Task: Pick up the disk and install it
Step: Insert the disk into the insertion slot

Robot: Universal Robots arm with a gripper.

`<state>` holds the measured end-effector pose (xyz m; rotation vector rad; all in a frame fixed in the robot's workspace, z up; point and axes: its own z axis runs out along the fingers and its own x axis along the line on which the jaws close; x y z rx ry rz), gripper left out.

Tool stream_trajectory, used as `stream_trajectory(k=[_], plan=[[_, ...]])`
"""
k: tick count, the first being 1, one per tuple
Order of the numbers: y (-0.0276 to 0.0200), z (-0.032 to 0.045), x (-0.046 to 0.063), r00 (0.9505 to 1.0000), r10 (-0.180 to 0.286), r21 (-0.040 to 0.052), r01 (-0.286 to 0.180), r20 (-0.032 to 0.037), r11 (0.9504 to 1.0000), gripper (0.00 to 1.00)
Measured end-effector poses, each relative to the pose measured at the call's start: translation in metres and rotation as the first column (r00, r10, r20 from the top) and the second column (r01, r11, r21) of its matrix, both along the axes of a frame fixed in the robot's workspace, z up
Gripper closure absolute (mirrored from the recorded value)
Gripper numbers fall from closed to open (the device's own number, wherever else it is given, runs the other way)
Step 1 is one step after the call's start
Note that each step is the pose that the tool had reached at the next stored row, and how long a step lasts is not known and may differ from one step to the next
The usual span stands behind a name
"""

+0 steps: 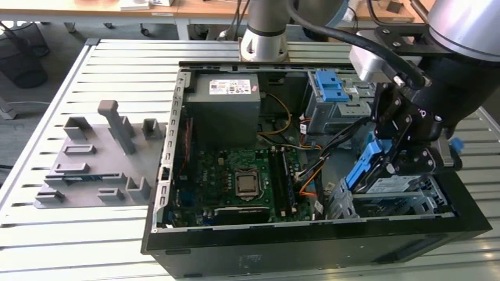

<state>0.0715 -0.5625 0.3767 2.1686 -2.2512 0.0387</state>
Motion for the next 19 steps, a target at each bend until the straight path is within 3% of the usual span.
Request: stream_trajectory(k=[19], plan=[[0.0, -0.0168, 0.0, 1.0, 0.0, -0.0041, 0.0, 0.0, 1.0, 0.64]])
